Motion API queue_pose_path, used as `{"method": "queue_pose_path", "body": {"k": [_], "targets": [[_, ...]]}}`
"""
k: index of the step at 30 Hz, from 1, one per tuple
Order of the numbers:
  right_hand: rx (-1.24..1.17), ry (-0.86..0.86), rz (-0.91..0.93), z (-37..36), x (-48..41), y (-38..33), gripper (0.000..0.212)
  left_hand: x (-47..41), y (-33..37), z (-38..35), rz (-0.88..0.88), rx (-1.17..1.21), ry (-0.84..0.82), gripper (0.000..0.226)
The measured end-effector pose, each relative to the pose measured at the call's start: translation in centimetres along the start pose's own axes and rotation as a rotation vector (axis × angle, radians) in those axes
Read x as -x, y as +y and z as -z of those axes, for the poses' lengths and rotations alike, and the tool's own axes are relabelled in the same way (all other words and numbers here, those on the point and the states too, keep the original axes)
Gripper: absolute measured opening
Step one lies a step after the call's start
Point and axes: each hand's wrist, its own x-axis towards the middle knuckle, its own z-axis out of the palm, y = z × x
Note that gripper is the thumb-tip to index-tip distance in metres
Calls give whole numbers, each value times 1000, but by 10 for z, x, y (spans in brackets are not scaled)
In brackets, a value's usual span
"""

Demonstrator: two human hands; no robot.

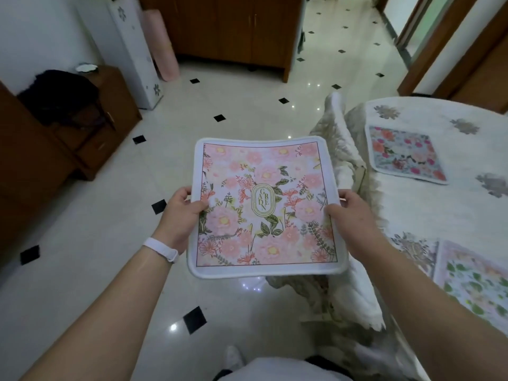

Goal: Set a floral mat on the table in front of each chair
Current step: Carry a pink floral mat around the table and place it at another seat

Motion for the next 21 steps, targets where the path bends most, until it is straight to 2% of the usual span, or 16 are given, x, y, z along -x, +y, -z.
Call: {"method": "queue_pose_path", "body": {"k": [6,11,21], "targets": [[14,-72,65,-51,-25,-33,26,-21,9,51,-25,88,75,18],[9,-131,32,-90,-69,-41,25,-58,17,69,-7,74,129,18],[-76,-191,-51,-136,-230,-75,30,-208,57,35,84,52,205,19]]}}
